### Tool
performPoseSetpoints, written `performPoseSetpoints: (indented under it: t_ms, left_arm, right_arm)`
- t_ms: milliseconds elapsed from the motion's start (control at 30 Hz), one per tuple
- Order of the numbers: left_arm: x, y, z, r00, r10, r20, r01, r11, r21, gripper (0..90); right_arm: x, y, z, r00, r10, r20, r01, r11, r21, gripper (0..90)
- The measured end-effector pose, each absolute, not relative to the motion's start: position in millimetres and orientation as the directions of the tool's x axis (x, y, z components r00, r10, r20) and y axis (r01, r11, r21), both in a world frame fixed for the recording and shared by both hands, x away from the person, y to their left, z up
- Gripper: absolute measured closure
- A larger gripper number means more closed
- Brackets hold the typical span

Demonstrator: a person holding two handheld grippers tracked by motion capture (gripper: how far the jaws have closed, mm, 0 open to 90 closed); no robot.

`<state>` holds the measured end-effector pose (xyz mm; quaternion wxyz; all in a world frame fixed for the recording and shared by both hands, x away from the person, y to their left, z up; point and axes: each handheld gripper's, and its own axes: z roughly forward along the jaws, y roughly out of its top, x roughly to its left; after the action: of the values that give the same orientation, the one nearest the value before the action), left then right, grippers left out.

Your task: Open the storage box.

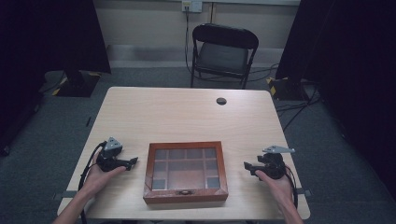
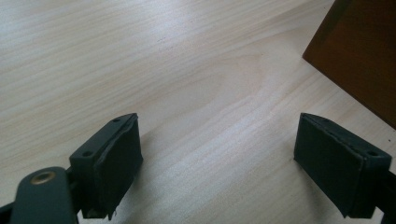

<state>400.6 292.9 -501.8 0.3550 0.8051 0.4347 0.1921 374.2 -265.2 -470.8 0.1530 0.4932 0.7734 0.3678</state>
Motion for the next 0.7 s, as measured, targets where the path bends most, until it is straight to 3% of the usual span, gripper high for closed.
performPoseSetpoints:
  t_ms: [100,367,700]
  left_arm:
    - [401,293,-502,0.548,0.836,0.001,0.564,-0.37,0.739,14.1]
    - [401,293,-502,0.549,0.836,0.001,0.563,-0.371,0.739,14.1]
    - [401,293,-502,0.549,0.836,0.001,0.563,-0.371,0.739,14.1]
  right_arm:
    - [369,-257,-459,-0.517,0.843,0.147,0.609,0.241,0.755,39.5]
    - [360,-235,-440,-0.636,0.747,0.193,0.545,0.258,0.798,53.4]
    - [356,-198,-425,-0.764,0.623,0.165,0.469,0.361,0.806,63.7]
